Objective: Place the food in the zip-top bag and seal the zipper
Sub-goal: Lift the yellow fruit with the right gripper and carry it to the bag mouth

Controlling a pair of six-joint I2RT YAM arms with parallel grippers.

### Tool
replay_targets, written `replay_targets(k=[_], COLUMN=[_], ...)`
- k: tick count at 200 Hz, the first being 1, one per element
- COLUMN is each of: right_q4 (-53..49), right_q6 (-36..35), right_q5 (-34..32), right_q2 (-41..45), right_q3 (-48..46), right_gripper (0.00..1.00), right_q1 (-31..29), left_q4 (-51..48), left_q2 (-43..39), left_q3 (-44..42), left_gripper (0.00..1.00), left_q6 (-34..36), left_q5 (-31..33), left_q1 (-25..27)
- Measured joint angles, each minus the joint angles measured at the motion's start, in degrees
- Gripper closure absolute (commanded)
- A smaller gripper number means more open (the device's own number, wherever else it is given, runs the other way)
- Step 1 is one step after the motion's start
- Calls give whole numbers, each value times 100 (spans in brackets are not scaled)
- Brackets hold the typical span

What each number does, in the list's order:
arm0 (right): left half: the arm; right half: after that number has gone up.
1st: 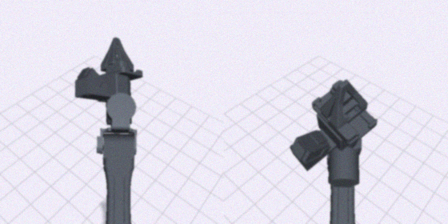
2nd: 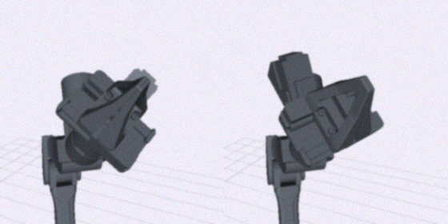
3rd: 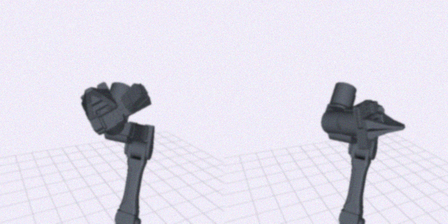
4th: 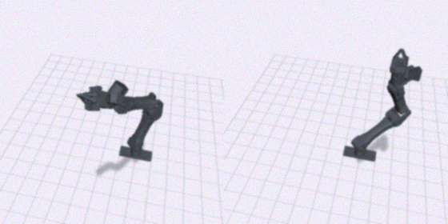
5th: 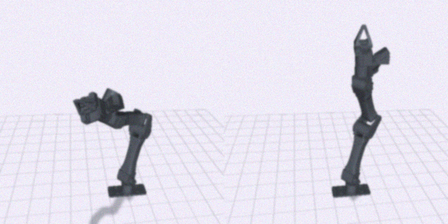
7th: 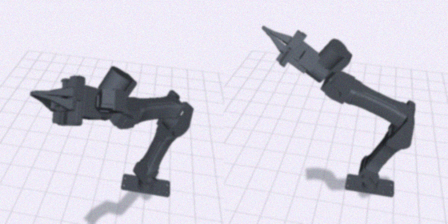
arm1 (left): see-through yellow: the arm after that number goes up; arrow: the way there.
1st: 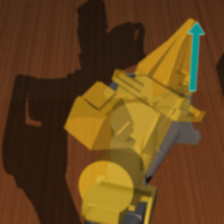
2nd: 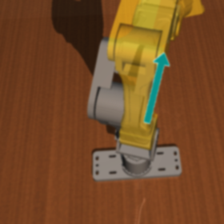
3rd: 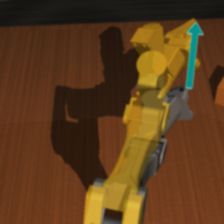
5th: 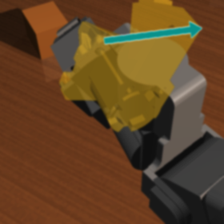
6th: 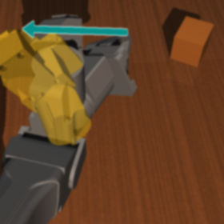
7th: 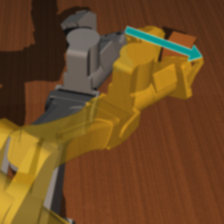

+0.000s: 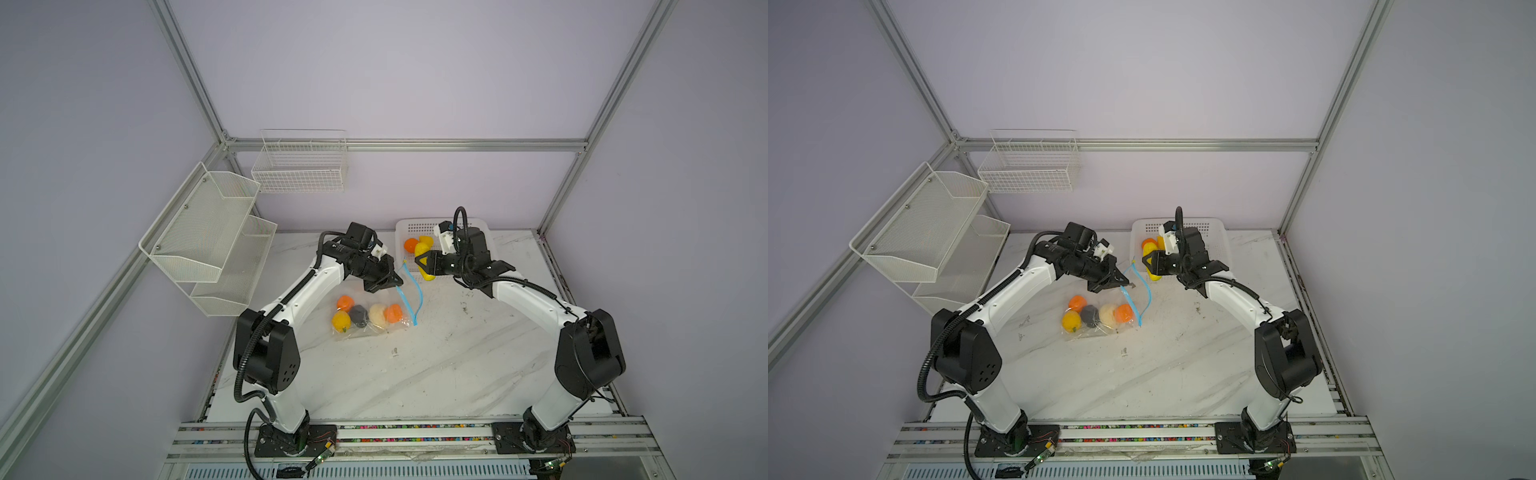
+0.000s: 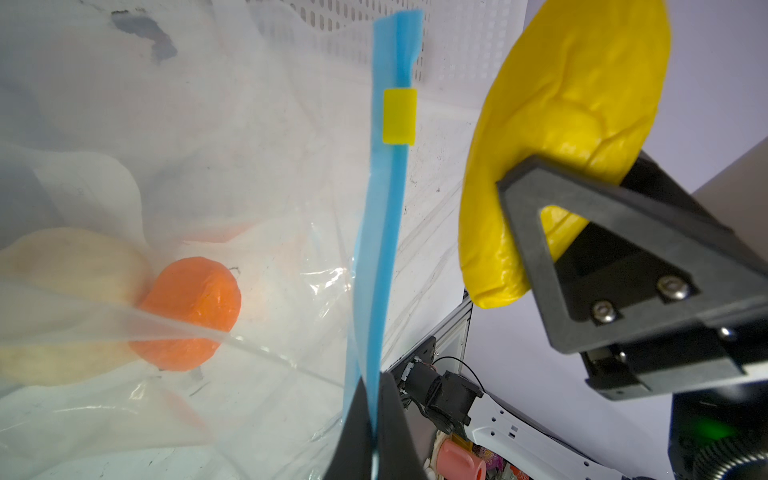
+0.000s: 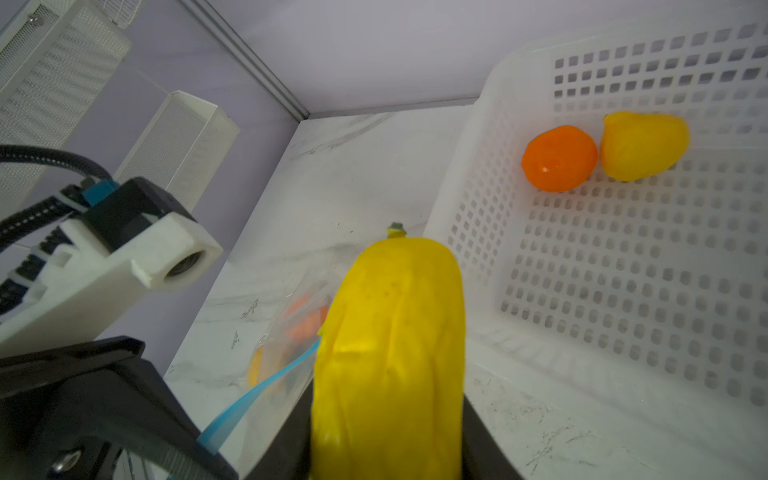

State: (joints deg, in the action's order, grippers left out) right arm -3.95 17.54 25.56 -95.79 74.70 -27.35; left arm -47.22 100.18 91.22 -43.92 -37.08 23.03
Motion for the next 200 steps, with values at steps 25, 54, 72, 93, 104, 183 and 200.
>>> replay_targets(k=[25,54,72,93,104,183,200], right_q4=[-197,-286,-330,-424,-463,-514,-518], right_q6=[-66,-146,-166,-181,-186,-323,-330], right_q5=[258,573,715,822,837,1152,1185], right_q2=[98,142,142,140,138,138,136], right_q3=[-48,-70,-101,-125,-127,-339,-374], right_gripper=[59,60,61,61,61,61,62], right_q1=[-131,-238,-291,-315,-319,-319,-319], left_q4=[0,0,0,0,0,0,0], left_q2=[0,0,0,0,0,0,0], left_q3=[0,2,2,2,2,2,2], left_gripper=[100,100,100,100,100,100,100], left_q6=[0,0,0,0,0,0,0], left_q5=[-2,0,0,0,0,0,0], left_q1=[0,0,0,0,0,0,0])
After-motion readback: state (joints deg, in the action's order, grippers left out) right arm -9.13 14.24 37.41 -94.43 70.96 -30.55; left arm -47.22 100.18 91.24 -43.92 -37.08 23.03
